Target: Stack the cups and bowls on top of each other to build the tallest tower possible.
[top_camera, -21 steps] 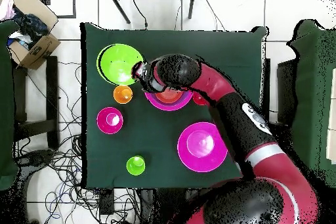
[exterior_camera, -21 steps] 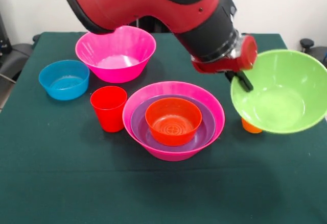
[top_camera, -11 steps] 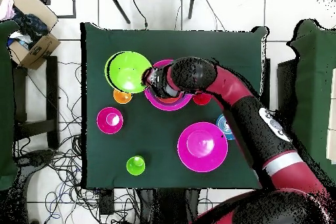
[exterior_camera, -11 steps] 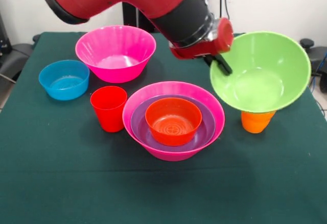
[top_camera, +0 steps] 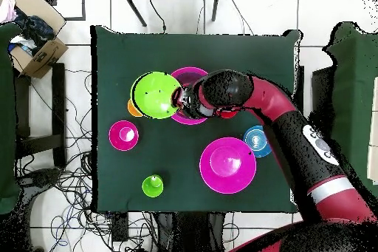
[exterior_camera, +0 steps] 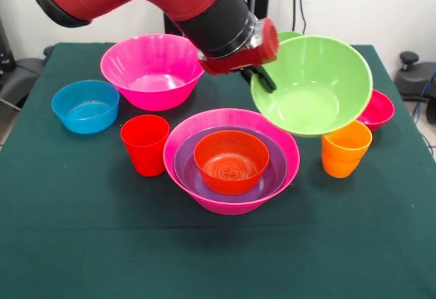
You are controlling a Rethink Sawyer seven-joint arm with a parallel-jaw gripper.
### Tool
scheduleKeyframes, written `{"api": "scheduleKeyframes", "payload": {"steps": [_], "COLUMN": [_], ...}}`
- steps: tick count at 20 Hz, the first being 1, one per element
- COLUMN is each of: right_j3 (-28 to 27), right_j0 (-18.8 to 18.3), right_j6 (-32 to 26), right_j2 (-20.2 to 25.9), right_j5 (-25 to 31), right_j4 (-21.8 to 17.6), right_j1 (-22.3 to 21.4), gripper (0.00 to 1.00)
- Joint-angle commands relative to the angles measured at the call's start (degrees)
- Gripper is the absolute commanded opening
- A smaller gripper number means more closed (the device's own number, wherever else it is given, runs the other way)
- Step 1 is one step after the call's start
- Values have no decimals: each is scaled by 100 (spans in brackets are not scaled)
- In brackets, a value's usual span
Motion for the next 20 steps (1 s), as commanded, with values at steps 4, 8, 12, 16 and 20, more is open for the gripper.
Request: {"api": "scheduleKeyframes", "payload": {"steps": [4, 8, 12, 16, 20], "right_j3": [-518, -957, -1353, -1708, -1937], "right_j0": [-162, -75, -4, 112, 112], "right_j6": [-2456, -2681, -2948, -3095, -3358], "right_j2": [186, 146, 130, 120, 116], "right_j5": [1051, 1450, 1714, 1862, 1912], "right_j4": [-858, -1070, -1299, -1498, -1662], "right_j1": [124, 179, 241, 315, 417], "gripper": [0, 0, 0, 0, 0]}}
